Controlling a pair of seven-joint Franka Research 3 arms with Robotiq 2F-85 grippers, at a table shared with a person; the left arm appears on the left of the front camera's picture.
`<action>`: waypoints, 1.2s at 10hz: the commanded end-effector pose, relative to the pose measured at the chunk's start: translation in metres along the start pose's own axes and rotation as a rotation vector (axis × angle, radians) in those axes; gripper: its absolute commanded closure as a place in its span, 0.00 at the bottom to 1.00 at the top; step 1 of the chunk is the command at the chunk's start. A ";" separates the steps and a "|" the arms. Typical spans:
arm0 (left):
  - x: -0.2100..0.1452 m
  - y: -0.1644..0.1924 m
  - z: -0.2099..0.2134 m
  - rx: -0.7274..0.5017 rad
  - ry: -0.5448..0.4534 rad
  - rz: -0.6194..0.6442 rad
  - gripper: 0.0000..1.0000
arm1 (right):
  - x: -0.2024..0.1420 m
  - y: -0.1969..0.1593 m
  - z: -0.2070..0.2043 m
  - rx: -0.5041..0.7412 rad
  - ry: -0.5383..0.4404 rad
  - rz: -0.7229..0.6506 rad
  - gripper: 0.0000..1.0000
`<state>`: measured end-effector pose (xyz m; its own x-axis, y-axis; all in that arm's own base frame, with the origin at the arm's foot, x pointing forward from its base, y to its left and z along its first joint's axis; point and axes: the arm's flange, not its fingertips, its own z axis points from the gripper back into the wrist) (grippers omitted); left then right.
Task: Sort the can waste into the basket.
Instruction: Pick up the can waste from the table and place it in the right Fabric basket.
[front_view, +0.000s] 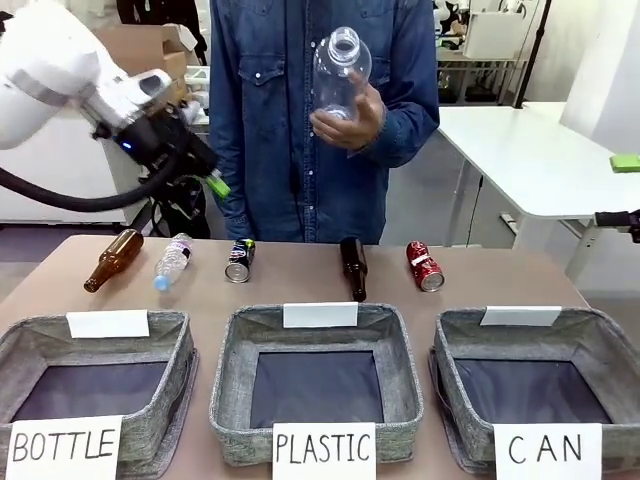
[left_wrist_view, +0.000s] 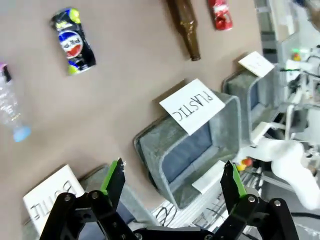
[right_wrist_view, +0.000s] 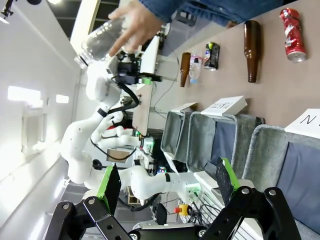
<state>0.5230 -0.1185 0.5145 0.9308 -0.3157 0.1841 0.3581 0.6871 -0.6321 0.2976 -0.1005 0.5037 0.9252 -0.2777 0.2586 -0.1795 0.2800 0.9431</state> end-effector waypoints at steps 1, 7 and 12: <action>-0.071 0.025 0.092 -0.096 -0.159 0.026 0.00 | 0.003 0.000 -0.002 0.020 -0.010 0.028 0.00; -0.141 0.062 0.115 -0.189 -0.466 0.124 0.00 | 0.003 0.000 -0.002 0.020 -0.010 0.028 0.00; -0.142 0.064 0.126 -0.160 -0.451 0.170 0.00 | 0.003 0.000 -0.002 0.020 -0.010 0.028 0.00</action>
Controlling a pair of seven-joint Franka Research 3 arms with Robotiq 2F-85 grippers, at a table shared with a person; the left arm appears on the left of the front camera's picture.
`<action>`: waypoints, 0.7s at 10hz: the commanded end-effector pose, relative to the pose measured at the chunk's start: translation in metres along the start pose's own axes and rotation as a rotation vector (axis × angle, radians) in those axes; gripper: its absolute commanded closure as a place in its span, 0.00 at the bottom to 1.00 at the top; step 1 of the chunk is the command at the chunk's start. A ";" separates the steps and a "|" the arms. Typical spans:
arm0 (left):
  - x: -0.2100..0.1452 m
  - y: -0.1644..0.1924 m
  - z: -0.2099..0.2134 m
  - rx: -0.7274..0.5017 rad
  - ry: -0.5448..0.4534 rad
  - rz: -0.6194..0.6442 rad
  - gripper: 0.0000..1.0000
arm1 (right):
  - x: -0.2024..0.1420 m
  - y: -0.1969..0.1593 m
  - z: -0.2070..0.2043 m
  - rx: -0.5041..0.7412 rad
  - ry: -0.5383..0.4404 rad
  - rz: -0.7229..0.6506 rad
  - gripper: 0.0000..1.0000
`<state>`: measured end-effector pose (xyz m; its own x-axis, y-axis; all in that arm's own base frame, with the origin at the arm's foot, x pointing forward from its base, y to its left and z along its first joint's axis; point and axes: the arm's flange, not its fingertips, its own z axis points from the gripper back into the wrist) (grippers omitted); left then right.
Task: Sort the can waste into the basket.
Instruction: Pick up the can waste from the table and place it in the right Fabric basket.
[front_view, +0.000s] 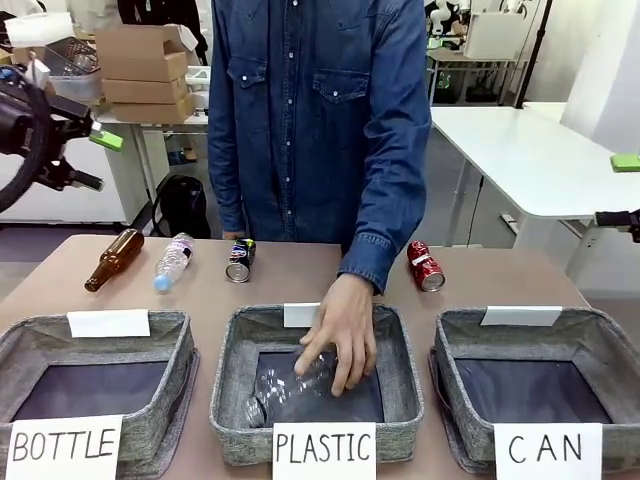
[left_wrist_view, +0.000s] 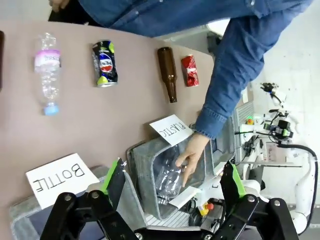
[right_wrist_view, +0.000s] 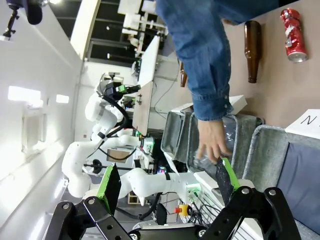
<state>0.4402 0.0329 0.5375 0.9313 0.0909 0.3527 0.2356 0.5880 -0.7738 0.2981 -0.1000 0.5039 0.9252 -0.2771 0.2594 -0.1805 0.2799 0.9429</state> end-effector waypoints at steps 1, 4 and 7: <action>-0.022 0.009 0.031 -0.008 -0.061 0.031 0.00 | 0.002 0.000 -0.001 0.020 -0.010 0.027 0.00; -0.026 0.012 0.027 -0.003 -0.038 0.032 0.00 | 0.002 0.000 -0.001 0.020 -0.010 0.027 0.00; 0.010 -0.010 -0.036 0.152 0.039 0.047 0.00 | 0.002 0.000 -0.001 0.020 -0.010 0.027 0.00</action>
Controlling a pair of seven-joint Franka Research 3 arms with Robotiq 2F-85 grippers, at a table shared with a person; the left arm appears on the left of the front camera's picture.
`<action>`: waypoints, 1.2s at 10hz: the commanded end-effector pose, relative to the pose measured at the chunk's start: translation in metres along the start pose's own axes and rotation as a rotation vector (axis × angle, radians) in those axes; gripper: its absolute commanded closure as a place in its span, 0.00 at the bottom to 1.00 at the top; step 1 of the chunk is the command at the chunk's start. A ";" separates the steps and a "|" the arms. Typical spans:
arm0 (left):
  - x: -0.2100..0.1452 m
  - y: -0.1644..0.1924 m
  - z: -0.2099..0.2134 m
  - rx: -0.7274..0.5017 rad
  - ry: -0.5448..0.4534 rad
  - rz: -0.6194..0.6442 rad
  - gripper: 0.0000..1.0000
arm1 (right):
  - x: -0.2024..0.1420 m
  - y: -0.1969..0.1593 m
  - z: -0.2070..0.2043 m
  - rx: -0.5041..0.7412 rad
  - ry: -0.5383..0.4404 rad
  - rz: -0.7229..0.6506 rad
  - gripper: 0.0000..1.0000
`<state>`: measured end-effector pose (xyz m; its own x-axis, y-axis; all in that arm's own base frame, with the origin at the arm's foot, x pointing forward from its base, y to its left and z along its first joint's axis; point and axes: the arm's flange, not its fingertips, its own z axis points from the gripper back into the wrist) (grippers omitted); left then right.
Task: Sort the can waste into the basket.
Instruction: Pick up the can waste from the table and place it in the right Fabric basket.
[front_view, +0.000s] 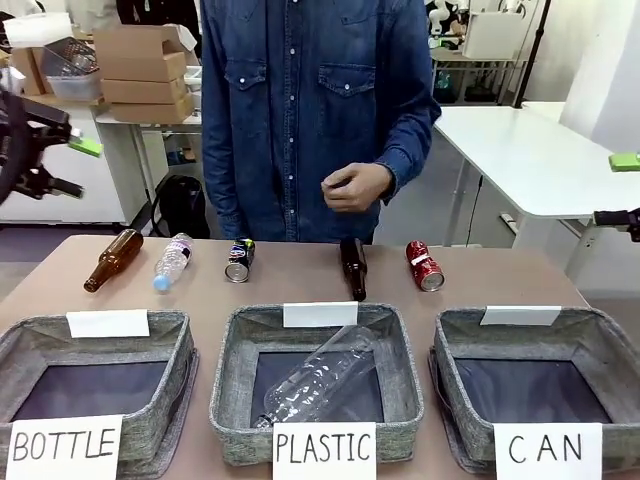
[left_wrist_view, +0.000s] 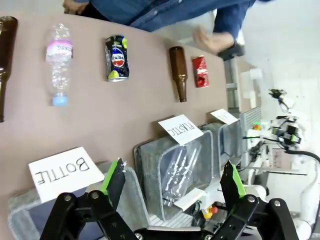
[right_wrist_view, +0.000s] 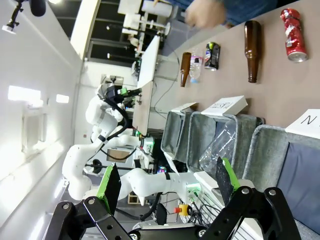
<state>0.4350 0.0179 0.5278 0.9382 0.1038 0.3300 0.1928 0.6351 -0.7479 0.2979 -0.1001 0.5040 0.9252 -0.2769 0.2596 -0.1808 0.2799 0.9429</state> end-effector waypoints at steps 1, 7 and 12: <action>0.037 -0.018 -0.055 0.182 0.068 0.035 0.00 | 0.002 0.000 -0.001 0.020 -0.010 0.027 0.00; 0.094 -0.025 -0.271 0.741 0.109 -0.001 0.00 | 0.002 0.000 -0.001 0.020 -0.010 0.027 0.00; 0.083 0.013 -0.342 0.816 0.138 0.007 0.00 | 0.002 0.000 -0.001 0.020 -0.010 0.027 0.00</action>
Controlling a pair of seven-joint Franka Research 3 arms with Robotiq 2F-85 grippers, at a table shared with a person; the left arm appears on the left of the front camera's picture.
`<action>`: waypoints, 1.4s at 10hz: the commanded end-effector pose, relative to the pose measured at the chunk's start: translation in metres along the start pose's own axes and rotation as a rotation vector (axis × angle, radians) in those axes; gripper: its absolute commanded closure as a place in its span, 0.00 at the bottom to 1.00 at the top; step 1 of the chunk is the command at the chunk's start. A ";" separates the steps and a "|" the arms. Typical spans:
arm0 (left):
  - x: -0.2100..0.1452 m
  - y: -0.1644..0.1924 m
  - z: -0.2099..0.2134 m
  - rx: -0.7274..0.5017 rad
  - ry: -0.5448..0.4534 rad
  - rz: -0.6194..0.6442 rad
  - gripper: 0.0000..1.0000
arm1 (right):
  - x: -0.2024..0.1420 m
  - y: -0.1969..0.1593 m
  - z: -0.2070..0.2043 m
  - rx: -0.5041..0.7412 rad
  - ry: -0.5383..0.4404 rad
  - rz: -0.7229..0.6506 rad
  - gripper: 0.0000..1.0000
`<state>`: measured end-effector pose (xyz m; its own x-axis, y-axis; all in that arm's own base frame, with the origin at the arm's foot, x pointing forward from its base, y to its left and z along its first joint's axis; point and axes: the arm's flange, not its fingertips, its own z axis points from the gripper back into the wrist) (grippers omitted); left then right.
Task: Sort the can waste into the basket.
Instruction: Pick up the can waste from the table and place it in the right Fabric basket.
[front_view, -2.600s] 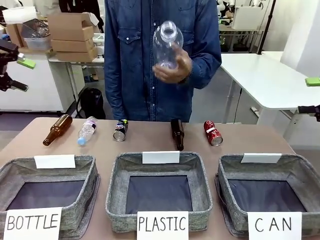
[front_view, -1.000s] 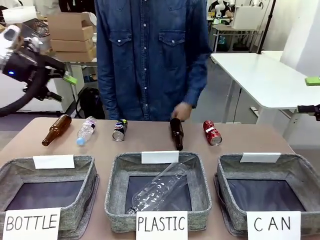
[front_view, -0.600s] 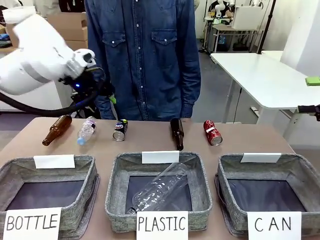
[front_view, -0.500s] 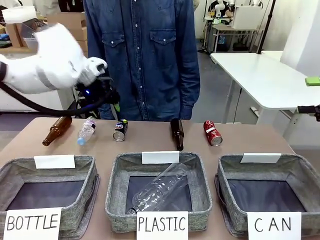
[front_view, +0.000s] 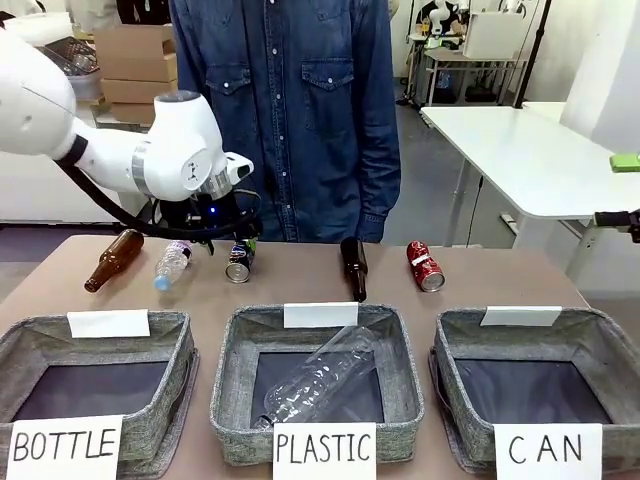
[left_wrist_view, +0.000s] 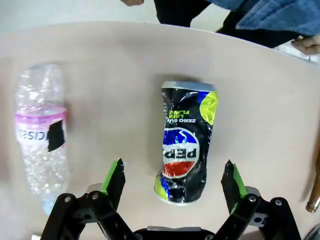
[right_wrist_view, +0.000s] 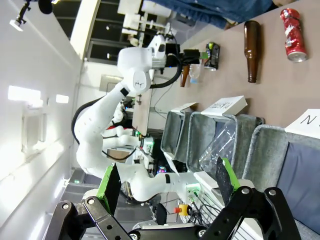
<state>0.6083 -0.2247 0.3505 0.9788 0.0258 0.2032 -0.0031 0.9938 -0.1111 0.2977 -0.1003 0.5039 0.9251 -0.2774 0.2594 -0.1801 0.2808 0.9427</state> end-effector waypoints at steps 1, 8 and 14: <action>0.004 -0.003 -0.013 0.058 -0.016 0.020 0.00 | 0.002 0.000 -0.001 0.021 -0.010 0.027 0.00; -0.001 -0.009 -0.029 0.005 -0.080 -0.067 1.00 | 0.002 0.000 -0.001 0.021 -0.010 0.027 0.00; -0.001 -0.008 -0.028 0.008 -0.082 -0.060 1.00 | 0.002 0.000 -0.001 0.021 -0.010 0.027 0.00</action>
<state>0.6152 -0.2419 0.3277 0.9615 -0.0255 0.2737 0.0555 0.9932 -0.1024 0.2976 -0.1004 0.5039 0.9250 -0.2773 0.2597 -0.1805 0.2807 0.9427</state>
